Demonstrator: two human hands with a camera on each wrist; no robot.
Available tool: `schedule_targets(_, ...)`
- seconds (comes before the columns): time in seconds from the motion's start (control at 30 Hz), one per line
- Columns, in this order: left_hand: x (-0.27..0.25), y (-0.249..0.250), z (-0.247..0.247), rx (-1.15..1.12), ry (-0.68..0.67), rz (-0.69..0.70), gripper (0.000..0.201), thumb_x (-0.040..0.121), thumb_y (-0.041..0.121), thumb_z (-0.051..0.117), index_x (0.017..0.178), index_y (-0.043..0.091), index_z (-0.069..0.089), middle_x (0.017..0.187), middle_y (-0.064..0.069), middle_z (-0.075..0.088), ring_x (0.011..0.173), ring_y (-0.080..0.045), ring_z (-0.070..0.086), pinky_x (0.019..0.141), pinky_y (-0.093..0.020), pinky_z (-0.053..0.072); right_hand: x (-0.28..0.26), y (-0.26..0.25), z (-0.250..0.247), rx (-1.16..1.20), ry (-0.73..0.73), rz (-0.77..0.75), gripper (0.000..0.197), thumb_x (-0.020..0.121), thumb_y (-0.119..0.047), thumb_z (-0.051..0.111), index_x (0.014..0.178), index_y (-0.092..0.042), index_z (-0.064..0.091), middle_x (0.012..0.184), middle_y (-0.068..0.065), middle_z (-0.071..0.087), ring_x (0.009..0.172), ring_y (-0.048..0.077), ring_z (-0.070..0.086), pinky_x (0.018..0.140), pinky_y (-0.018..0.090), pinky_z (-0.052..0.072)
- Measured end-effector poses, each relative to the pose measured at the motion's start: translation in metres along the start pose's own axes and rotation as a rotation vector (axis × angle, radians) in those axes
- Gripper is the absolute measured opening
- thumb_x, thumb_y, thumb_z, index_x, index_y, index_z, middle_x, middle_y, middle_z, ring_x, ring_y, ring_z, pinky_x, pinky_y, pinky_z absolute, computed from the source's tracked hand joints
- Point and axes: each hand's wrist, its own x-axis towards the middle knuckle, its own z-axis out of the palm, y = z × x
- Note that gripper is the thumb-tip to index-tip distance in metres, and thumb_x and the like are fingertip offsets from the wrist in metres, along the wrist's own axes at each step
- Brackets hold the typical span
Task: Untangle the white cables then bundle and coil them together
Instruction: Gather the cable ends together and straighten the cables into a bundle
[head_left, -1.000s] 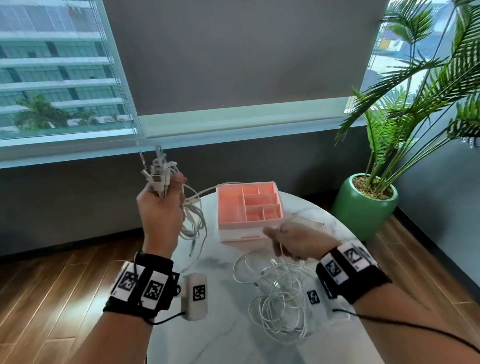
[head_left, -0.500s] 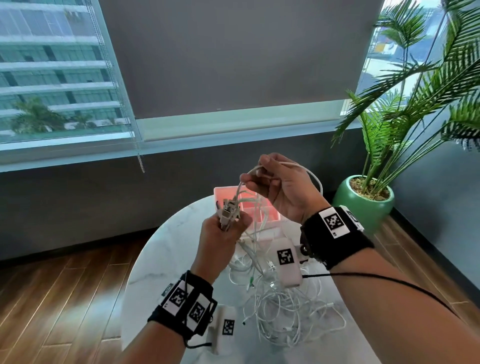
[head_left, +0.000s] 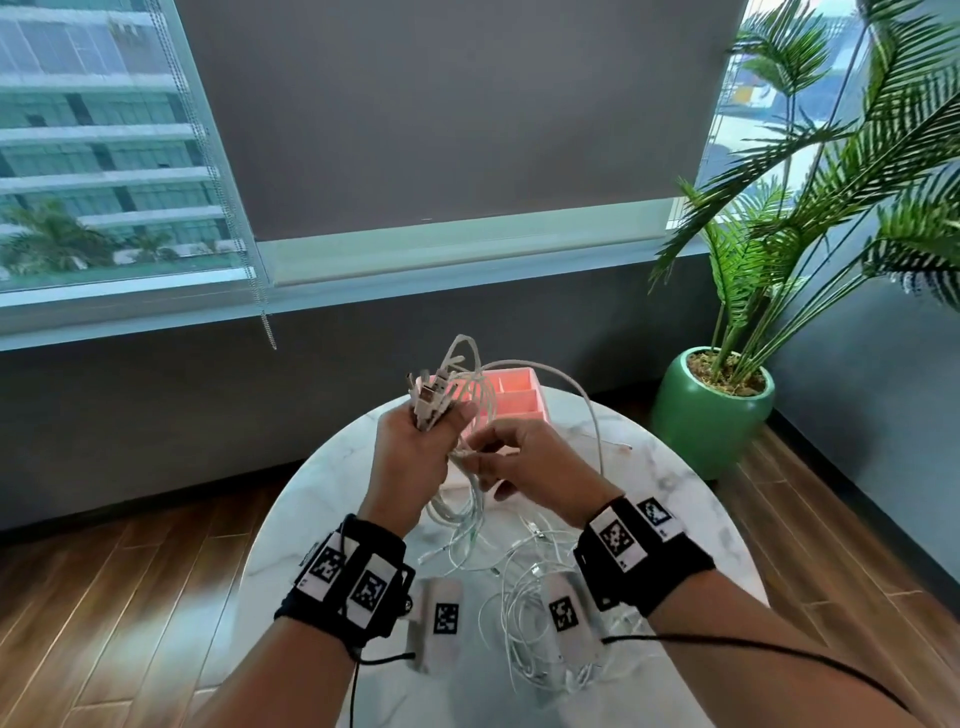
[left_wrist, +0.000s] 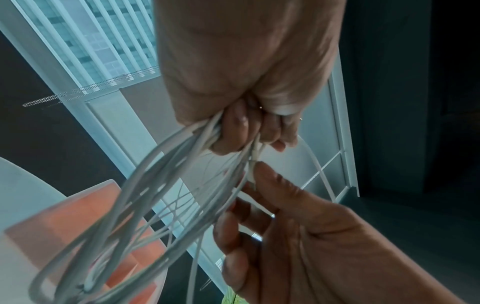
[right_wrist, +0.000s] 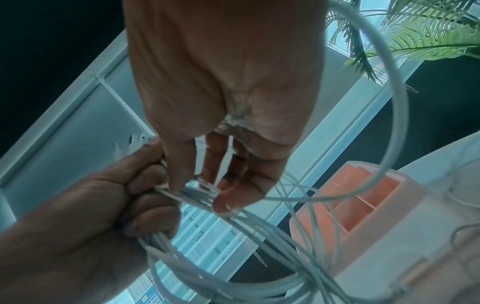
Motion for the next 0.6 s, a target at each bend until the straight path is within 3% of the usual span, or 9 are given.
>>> schedule_targets(0.07, 0.001, 0.004, -0.001, -0.065, -0.008, -0.029, 0.034, 0.091, 0.016, 0.072, 0.061, 0.019, 0.056, 0.048, 0.006, 0.037, 0.039, -0.011, 0.026, 0.041, -0.021, 0.025, -0.001, -0.003, 0.001, -0.030, 0.047, -0.071, 0.019, 0.081, -0.027, 0.081, 0.092, -0.012, 0.077, 0.069, 0.000, 0.068, 0.061, 0.010, 0.055, 0.055, 0.022, 0.044)
schedule_targets(0.13, 0.000, 0.008, -0.003, -0.101, -0.035, -0.040, 0.025, 0.092, 0.020, 0.071, 0.071, 0.012, 0.059, 0.050, 0.005, 0.035, 0.039, -0.010, 0.024, 0.040, -0.021, 0.023, -0.002, -0.006, -0.002, -0.006, 0.074, -0.104, 0.008, 0.079, -0.020, 0.082, 0.085, -0.017, 0.078, 0.063, -0.007, 0.065, 0.058, 0.006, 0.048, 0.056, 0.019, 0.040)
schedule_targets(0.27, -0.003, 0.017, 0.000, -0.102, -0.085, 0.001, 0.027, 0.094, 0.021, 0.068, 0.088, -0.005, 0.063, 0.050, 0.006, 0.035, 0.039, -0.009, 0.024, 0.039, -0.020, 0.024, -0.007, -0.016, -0.012, 0.122, 0.008, -0.137, 0.013, 0.088, -0.005, 0.071, 0.081, -0.015, 0.068, 0.081, 0.006, 0.068, 0.076, 0.019, 0.058, 0.066, 0.028, 0.047)
schedule_targets(0.33, -0.005, 0.023, 0.004, -0.107, -0.117, 0.026, 0.025, 0.095, 0.020, 0.066, 0.097, -0.004, 0.068, 0.050, 0.006, 0.034, 0.040, -0.009, 0.024, 0.039, -0.020, 0.024, -0.011, -0.023, -0.019, 0.192, -0.011, -0.141, 0.014, 0.098, -0.010, 0.059, 0.086, -0.009, 0.067, 0.085, 0.009, 0.069, 0.080, 0.024, 0.062, 0.067, 0.031, 0.051)
schedule_targets(0.4, -0.008, 0.031, 0.008, -0.125, -0.160, 0.039, 0.022, 0.095, 0.021, 0.064, 0.099, 0.001, 0.071, 0.051, 0.006, 0.034, 0.041, -0.009, 0.024, 0.040, -0.020, 0.023, -0.013, -0.029, -0.030, 0.304, 0.052, -0.124, 0.025, 0.104, -0.015, 0.048, 0.093, -0.003, 0.066, 0.081, 0.014, 0.068, 0.068, 0.028, 0.062, 0.060, 0.034, 0.050)
schedule_targets(0.47, -0.011, 0.039, 0.012, -0.155, -0.226, 0.056, 0.022, 0.095, 0.026, 0.063, 0.096, 0.007, 0.074, 0.052, 0.006, 0.033, 0.042, -0.009, 0.023, 0.042, -0.021, 0.021, -0.015, -0.030, -0.044, 0.365, 0.177, -0.118, 0.028, 0.105, -0.017, 0.043, 0.100, 0.001, 0.064, 0.074, 0.015, 0.061, 0.052, 0.024, 0.050, 0.049, 0.029, 0.041)
schedule_targets(0.53, -0.015, 0.047, 0.018, -0.180, -0.309, 0.077, 0.025, 0.091, 0.033, 0.062, 0.093, 0.012, 0.075, 0.055, 0.004, 0.031, 0.045, -0.011, 0.020, 0.045, -0.024, 0.018, -0.020, -0.028, -0.052, 0.330, 0.219, -0.102, 0.031, 0.106, -0.025, 0.044, 0.105, -0.003, 0.065, 0.076, 0.011, 0.054, 0.046, 0.017, 0.038, 0.044, 0.023, 0.028)
schedule_targets(0.6, -0.018, 0.050, 0.026, -0.191, -0.412, 0.075, 0.026, 0.090, 0.038, 0.060, 0.090, 0.017, 0.077, 0.057, 0.000, 0.027, 0.048, -0.014, 0.016, 0.047, -0.027, 0.015, -0.026, -0.025, -0.052, 0.324, 0.162, -0.074, 0.044, 0.100, -0.050, 0.046, 0.103, -0.013, 0.069, 0.083, 0.008, 0.052, 0.046, 0.012, 0.034, 0.045, 0.023, 0.024)
